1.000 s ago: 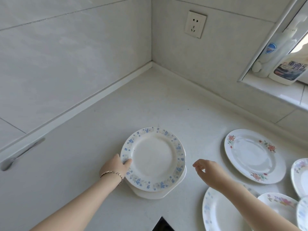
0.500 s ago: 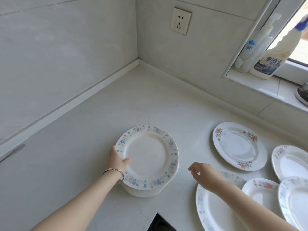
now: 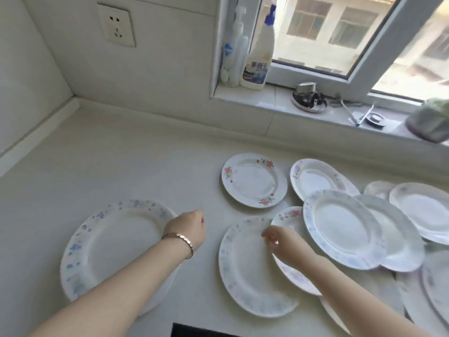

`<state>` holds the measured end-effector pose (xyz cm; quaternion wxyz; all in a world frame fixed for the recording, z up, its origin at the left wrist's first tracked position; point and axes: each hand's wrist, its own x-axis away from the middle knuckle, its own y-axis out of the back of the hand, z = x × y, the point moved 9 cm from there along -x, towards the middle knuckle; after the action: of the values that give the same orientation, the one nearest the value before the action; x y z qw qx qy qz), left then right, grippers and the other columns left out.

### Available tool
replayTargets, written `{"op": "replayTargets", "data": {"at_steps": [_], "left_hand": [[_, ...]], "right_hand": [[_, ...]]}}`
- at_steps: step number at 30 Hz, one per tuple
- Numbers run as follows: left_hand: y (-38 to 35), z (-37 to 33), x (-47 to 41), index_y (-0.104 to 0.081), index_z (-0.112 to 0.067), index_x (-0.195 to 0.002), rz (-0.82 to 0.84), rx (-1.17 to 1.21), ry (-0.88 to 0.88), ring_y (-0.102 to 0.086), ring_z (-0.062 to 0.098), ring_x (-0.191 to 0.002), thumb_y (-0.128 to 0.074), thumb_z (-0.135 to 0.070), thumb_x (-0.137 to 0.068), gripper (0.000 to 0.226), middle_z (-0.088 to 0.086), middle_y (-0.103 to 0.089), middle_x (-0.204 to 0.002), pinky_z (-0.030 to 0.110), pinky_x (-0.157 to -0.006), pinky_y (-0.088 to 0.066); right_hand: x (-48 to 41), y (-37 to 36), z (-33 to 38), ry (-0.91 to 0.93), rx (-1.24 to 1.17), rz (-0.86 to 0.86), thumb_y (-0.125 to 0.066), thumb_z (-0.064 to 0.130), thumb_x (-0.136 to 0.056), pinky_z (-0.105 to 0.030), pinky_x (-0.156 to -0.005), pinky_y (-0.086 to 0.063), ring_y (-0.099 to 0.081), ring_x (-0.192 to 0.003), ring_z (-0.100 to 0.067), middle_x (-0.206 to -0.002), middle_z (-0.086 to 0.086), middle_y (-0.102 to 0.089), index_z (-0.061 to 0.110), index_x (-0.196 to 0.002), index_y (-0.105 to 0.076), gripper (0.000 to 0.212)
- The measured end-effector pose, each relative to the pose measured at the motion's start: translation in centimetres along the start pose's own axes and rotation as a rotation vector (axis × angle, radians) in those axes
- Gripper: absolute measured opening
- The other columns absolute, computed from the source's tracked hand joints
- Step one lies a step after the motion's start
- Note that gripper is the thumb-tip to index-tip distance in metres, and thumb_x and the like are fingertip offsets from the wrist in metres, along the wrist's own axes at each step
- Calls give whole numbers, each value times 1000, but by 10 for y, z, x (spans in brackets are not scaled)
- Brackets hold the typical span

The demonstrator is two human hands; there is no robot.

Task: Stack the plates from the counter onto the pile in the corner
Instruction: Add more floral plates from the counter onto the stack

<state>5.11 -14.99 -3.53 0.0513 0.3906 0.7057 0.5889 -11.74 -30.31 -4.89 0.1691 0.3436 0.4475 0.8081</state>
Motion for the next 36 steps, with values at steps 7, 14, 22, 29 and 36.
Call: {"op": "replayTargets", "data": {"at_steps": [7,14,22,29,36], "left_hand": [[-44,-83,-17,-62,-17,-105,71,-14,-39,-61,27,-106,-40,-19,-92,26,7,-67,-114,29,-86,-47],[-80,-130,-28,-53,-19,-87,73,-64,18,-57,27,-87,-39,-19,-92,15,7,-68,-107,27,-71,-42],[-90,-126,-28,-55,-15,-76,26,-12,131,-62,28,-81,-43,-14,-87,17,9,-70,-90,29,-68,-46],[-73,-101,-17,-60,-12,-75,-28,103,198,-67,30,-85,-44,-14,-87,20,12,-72,-88,34,-76,-54],[-34,-27,15,-65,-6,-86,-137,210,310,-66,32,-92,-46,-11,-88,20,15,-73,-95,32,-79,-50]], "right_hand": [[17,80,-157,-326,-116,-306,-49,19,-90,-33,-93,-41,-54,-110,-26,-124,-11,-53,12,-113,-61,27],[25,95,-295,-758,-271,-261,-49,35,-91,-46,-97,-40,-42,-121,-43,-137,-26,-33,-2,-132,-30,58],[6,67,-325,-752,-804,-344,-51,38,-91,-38,-90,-43,-55,-112,-39,-120,-25,-59,-9,-118,-55,54],[14,63,-316,-728,-1035,-451,-59,38,-86,-45,-93,-50,-62,-100,-35,-93,-11,-63,2,-109,-64,43],[2,74,-203,-456,-1143,-383,-57,29,-90,-33,-79,-49,-60,-79,-26,-93,-7,-63,9,-107,-63,26]]}}
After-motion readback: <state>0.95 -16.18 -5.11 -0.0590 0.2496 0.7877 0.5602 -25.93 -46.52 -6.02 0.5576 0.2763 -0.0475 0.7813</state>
